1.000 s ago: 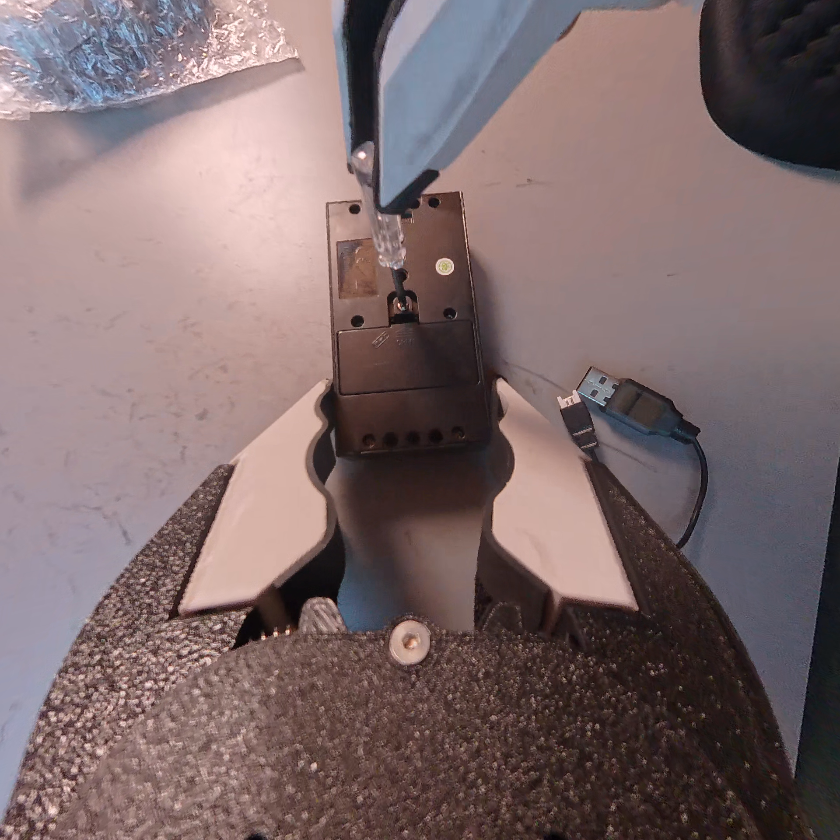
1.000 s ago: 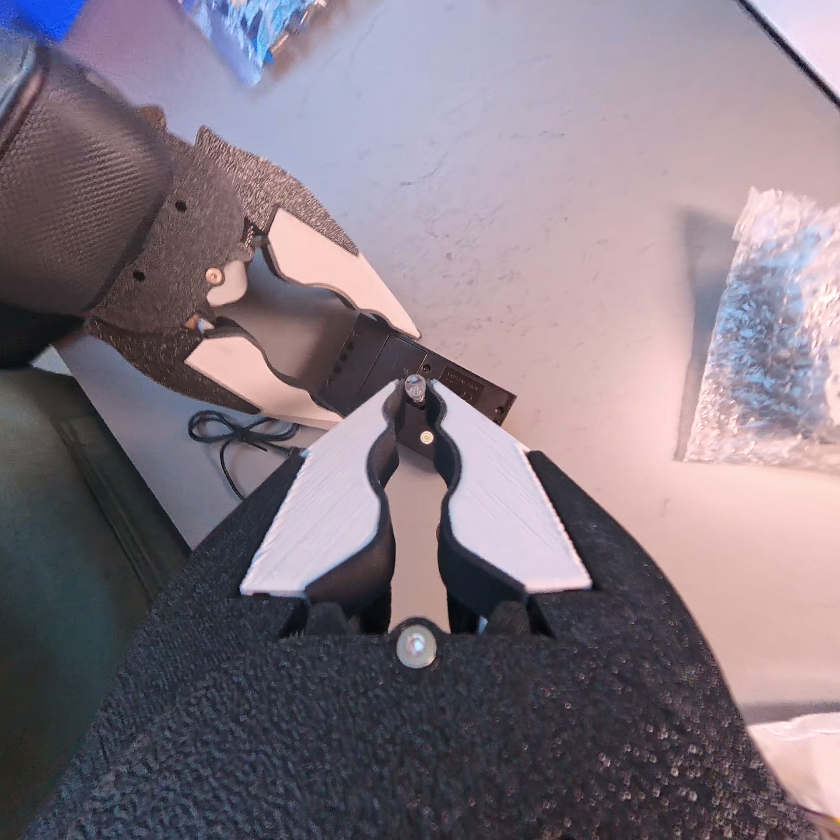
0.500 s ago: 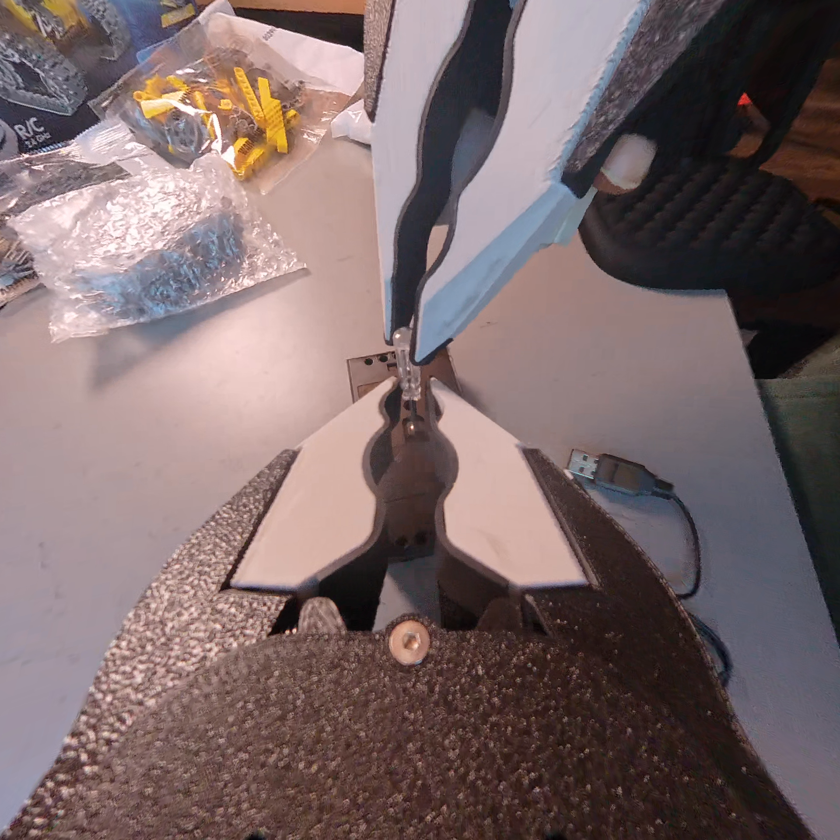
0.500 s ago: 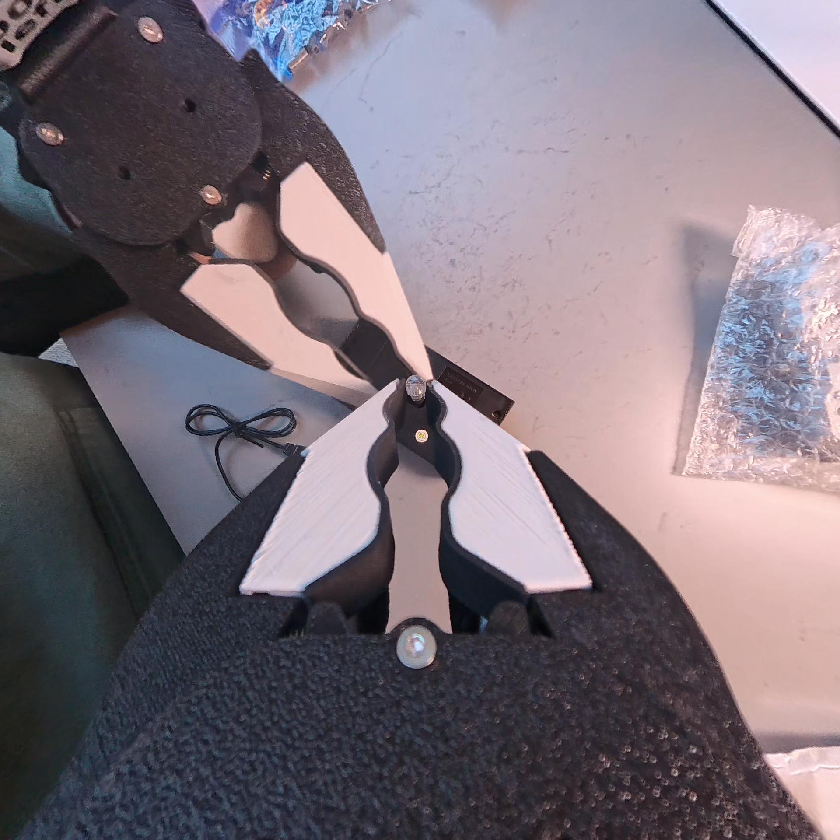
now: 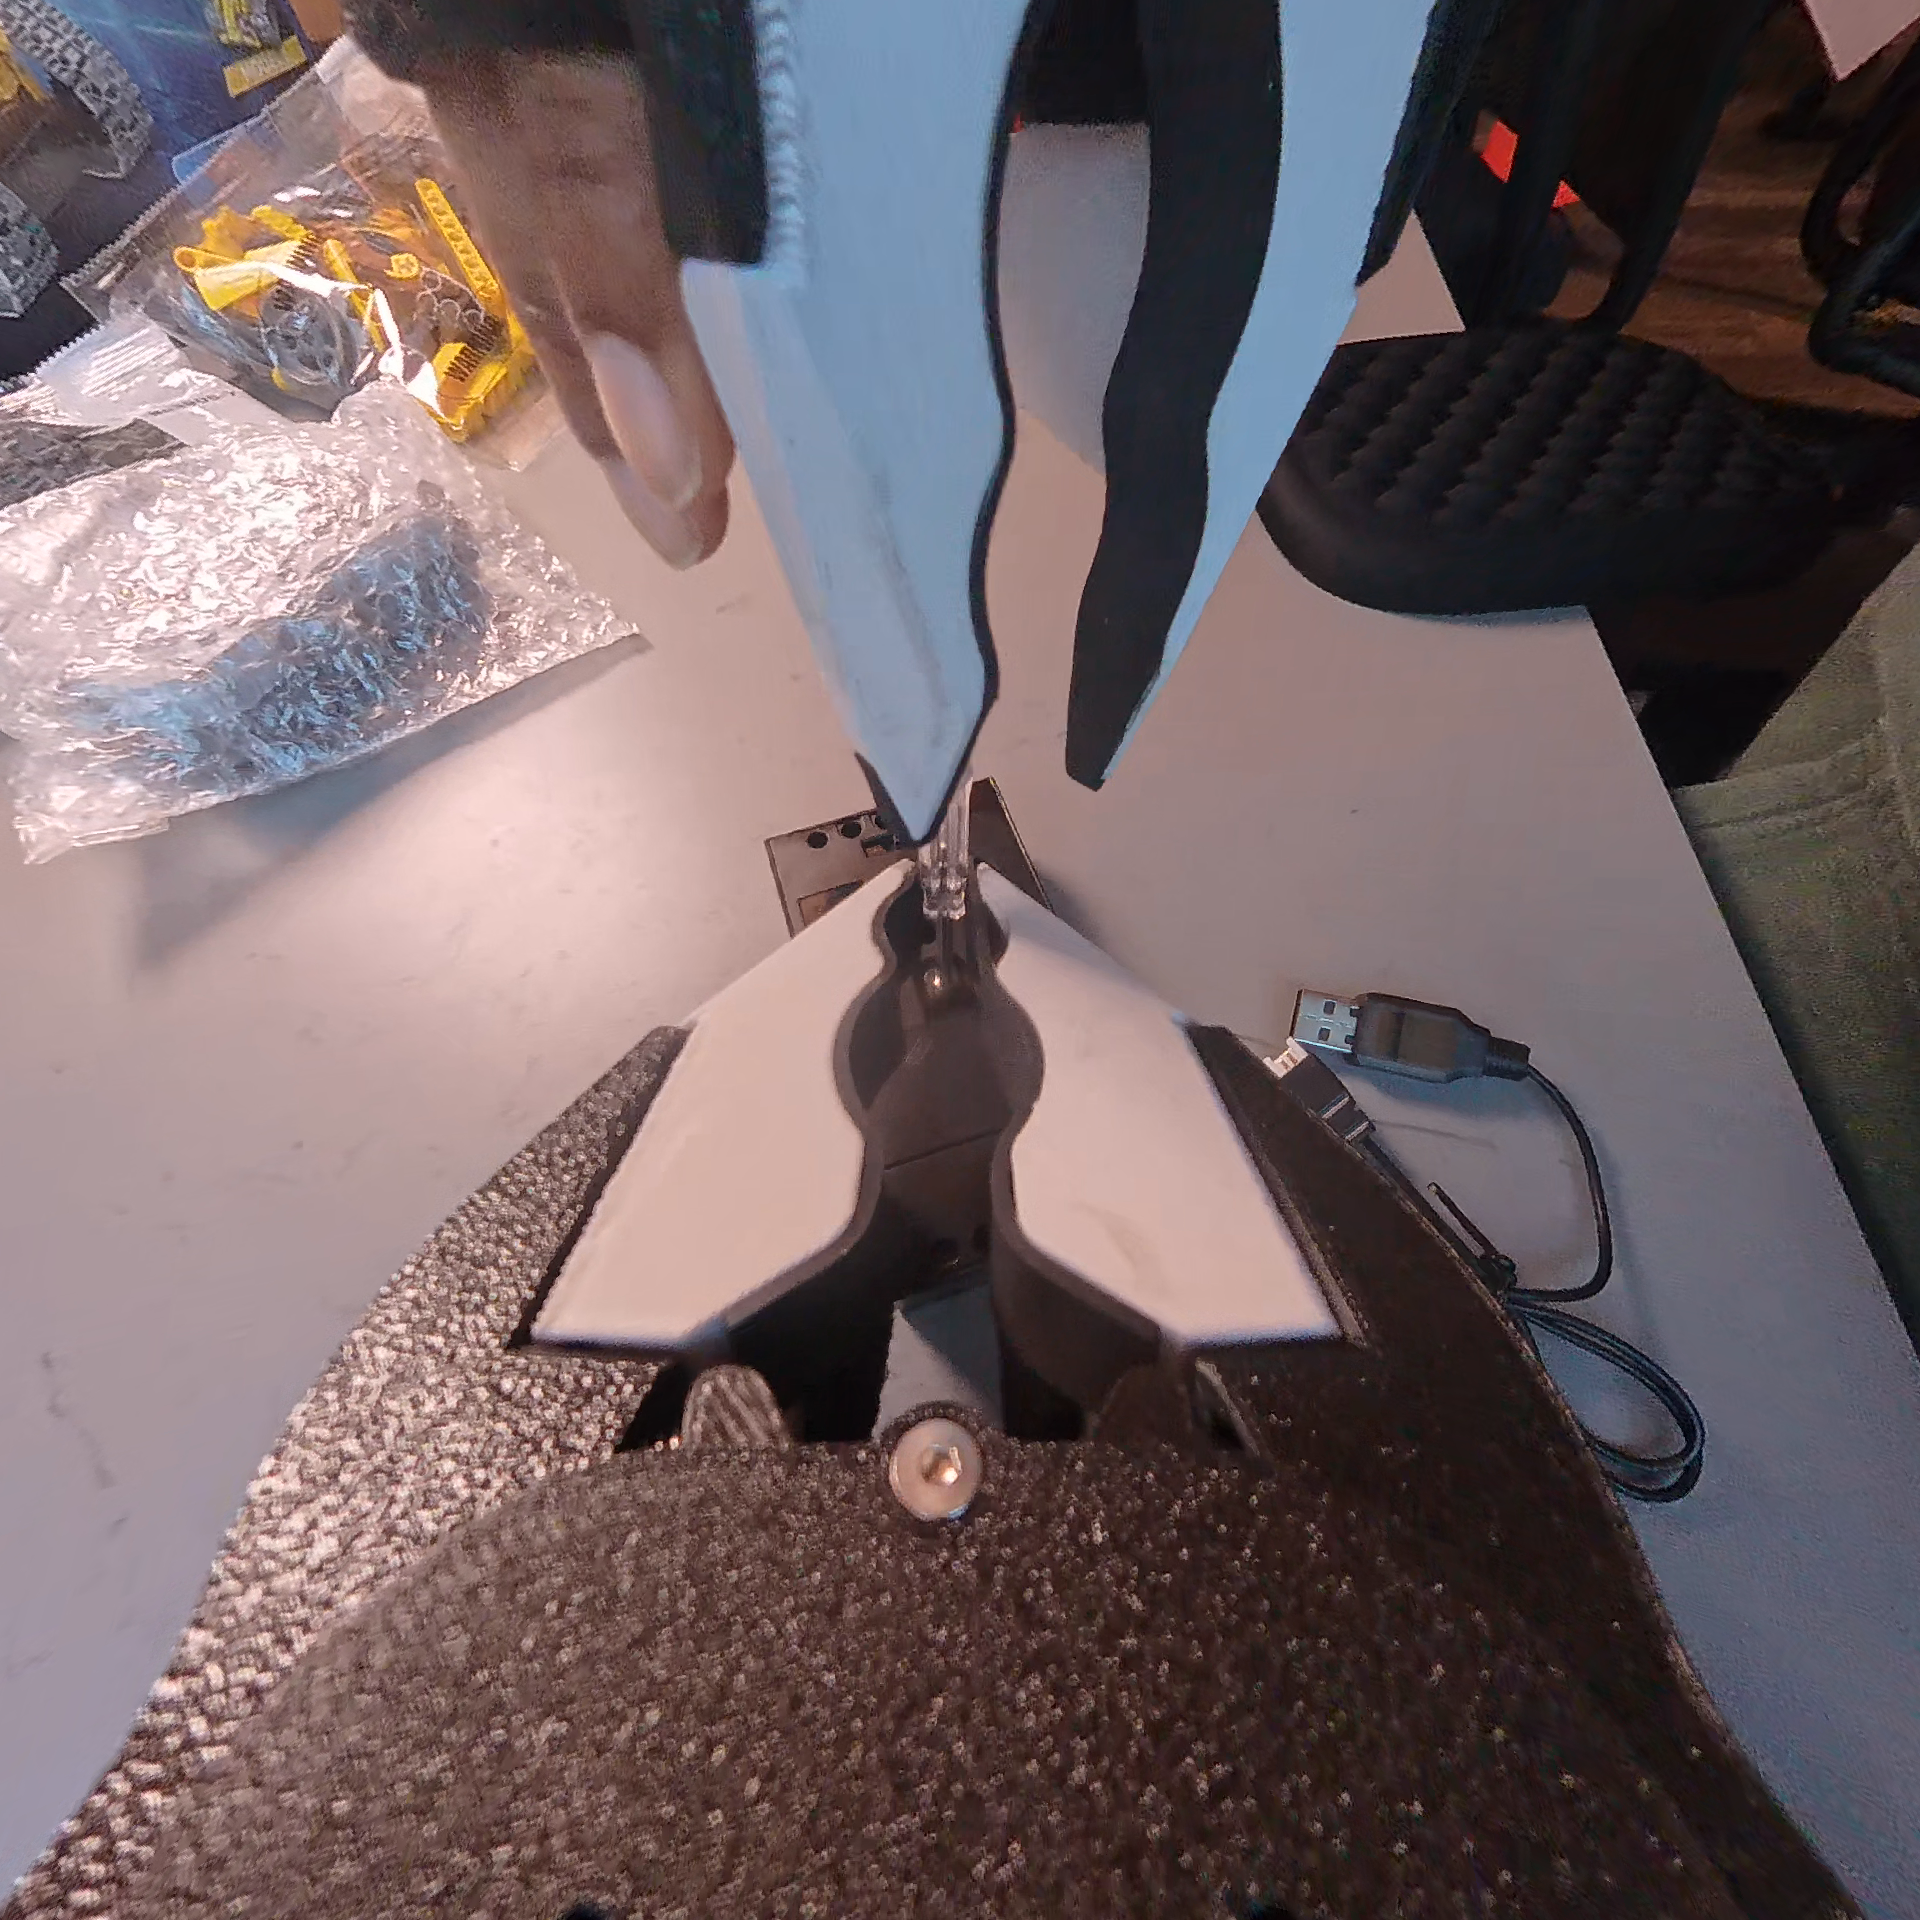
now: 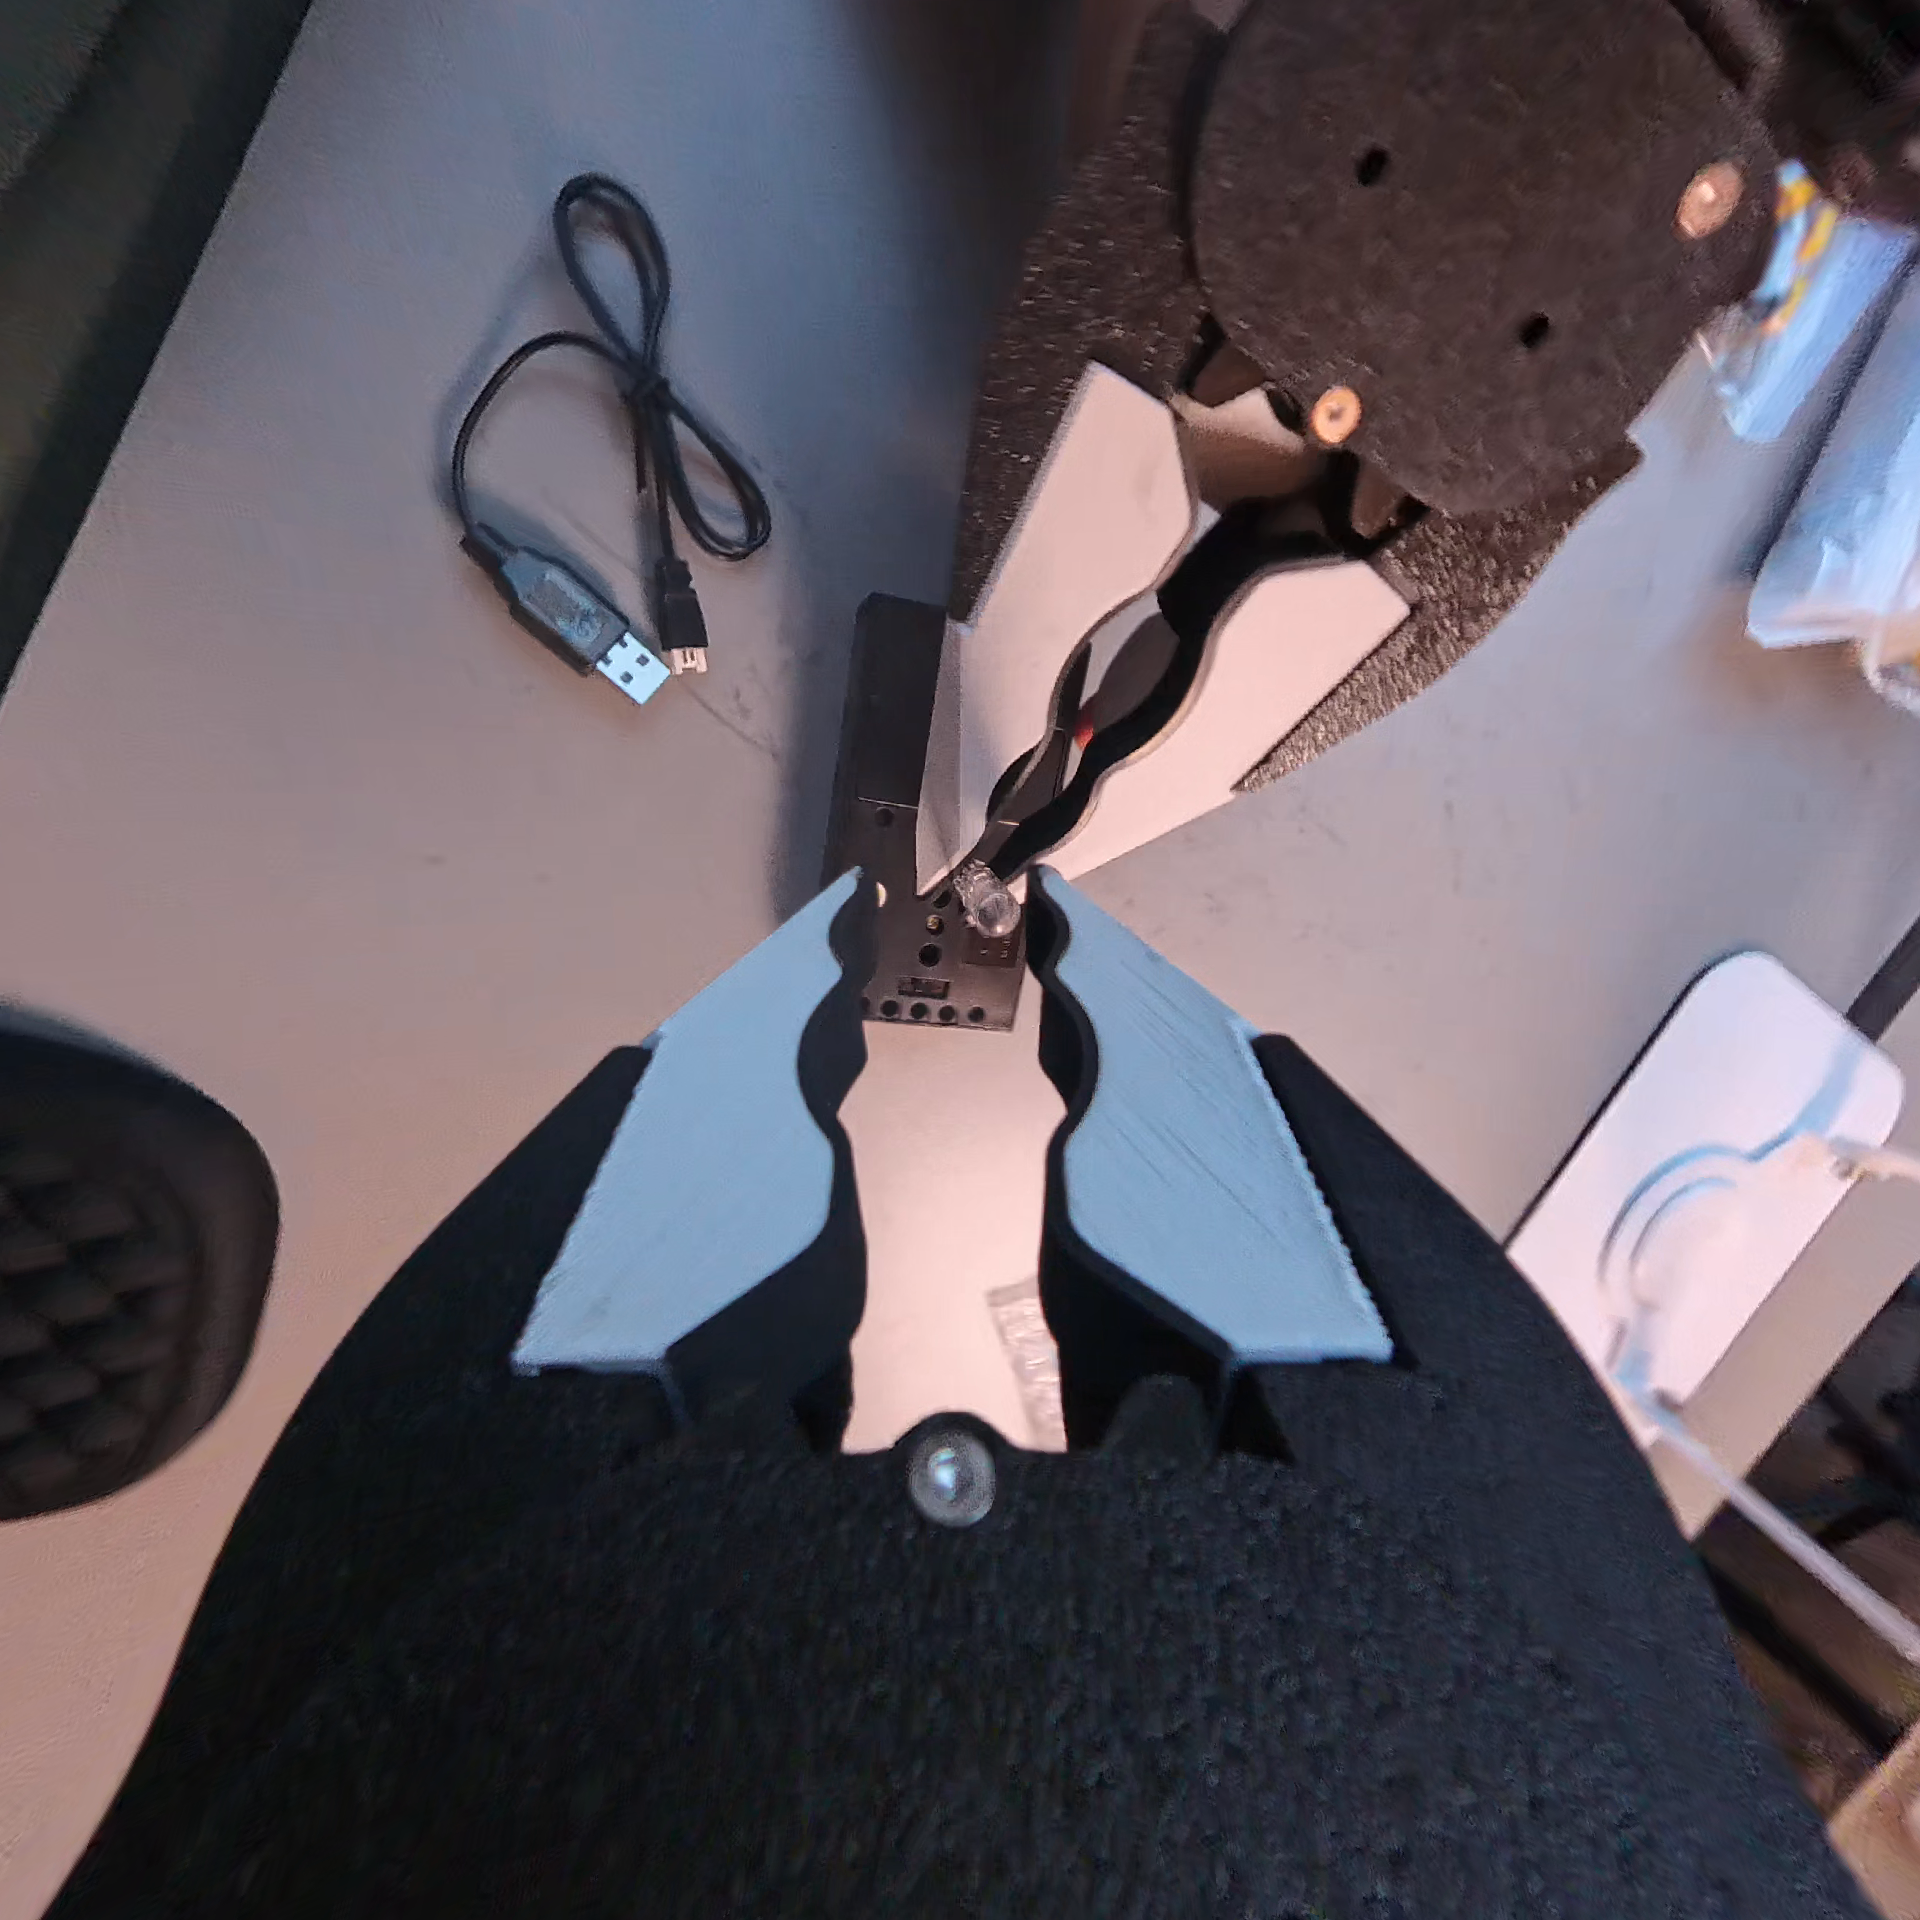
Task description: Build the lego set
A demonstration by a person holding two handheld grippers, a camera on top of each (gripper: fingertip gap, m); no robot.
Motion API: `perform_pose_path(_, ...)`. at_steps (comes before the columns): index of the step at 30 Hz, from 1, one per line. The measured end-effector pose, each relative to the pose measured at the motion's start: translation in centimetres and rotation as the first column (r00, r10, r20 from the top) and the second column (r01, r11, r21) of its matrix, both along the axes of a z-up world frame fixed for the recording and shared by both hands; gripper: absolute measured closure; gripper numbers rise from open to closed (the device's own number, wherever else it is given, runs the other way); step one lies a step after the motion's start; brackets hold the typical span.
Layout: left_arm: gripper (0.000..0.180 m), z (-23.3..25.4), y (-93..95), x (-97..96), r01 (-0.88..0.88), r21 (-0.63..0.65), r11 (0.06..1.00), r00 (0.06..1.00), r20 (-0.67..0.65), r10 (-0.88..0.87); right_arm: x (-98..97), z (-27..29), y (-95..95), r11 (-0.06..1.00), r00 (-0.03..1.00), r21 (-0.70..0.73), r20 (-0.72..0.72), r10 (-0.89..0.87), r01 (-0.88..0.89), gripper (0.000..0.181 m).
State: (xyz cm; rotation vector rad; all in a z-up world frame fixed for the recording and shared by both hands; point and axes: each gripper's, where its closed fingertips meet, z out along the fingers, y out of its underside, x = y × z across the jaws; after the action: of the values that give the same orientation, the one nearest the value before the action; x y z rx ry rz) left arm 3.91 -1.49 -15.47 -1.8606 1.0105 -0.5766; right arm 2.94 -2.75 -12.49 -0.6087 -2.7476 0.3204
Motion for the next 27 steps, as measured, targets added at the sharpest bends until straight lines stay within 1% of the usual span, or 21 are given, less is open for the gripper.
perform_pose_path(4, 0.169, 0.0, -0.1, -0.1, 0.032, -0.011, 0.999, 0.999, 0.008, -0.032, -0.3, -0.5, 0.2, 0.975, 0.977, 0.081, 0.06, 0.203, -0.207, 0.159)
perform_pose_path(5, 0.174, 0.0, -0.1, -0.1, 0.04, -0.015, 0.999, 0.999, 0.01, -0.04, -0.3, -0.7, 0.2, 0.966, 0.968, 0.085, 0.074, 0.24, -0.246, 0.161)
perform_pose_path(10, 0.174, 0.0, -0.2, -0.3, 0.075, -0.027, 0.997, 0.997, 0.017, -0.075, -0.7, -0.9, 0.6, 0.909, 0.911, 0.1, 0.123, 0.393, -0.406, 0.167)
perform_pose_path(15, 0.173, 0.0, -0.2, -0.3, 0.097, -0.037, 0.995, 0.995, 0.023, -0.097, -0.9, -0.9, 0.6, 0.864, 0.863, 0.08, 0.152, 0.483, -0.497, 0.173)
perform_pose_path(19, 0.172, 0.0, -0.3, -0.3, 0.098, -0.043, 0.994, 0.995, 0.026, -0.097, -0.8, -1.0, 0.5, 0.86, 0.856, 0.07, 0.165, 0.489, -0.505, 0.174)
perform_pose_path(20, 0.165, 0.0, -0.4, -0.5, 0.092, -0.058, 0.994, 0.996, 0.025, -0.091, -0.8, -1.0, 0.4, 0.866, 0.862, 0.069, 0.166, 0.48, -0.495, 0.174)
perform_pose_path(23, 0.113, 0.0, -1.2, -2.7, 0.038, -0.127, 0.991, 0.999, 0.0, -0.039, -0.7, -1.0, 0.2, 0.886, 0.881, 0.072, 0.167, 0.442, -0.458, 0.174)
perform_pose_path(24, 0.105, -0.2, -1.7, -3.5, 0.018, -0.162, 0.987, 1.0, -0.003, -0.019, -0.7, -1.0, 0.1, 0.892, 0.887, 0.073, 0.167, 0.431, -0.447, 0.174)
perform_pose_path(25, 0.101, -0.7, -2.2, -4.2, 0.0, -0.191, 0.982, 1.0, -0.018, -0.004, -0.7, -1.0, 0.0, 0.897, 0.891, 0.073, 0.169, 0.42, -0.437, 0.174)
perform_pose_path(27, 0.101, -2.4, -3.3, -4.8, -0.014, -0.227, 0.974, 0.997, -0.078, -0.004, -0.8, -1.0, -0.1, 0.909, 0.901, 0.069, 0.178, 0.394, -0.411, 0.174)
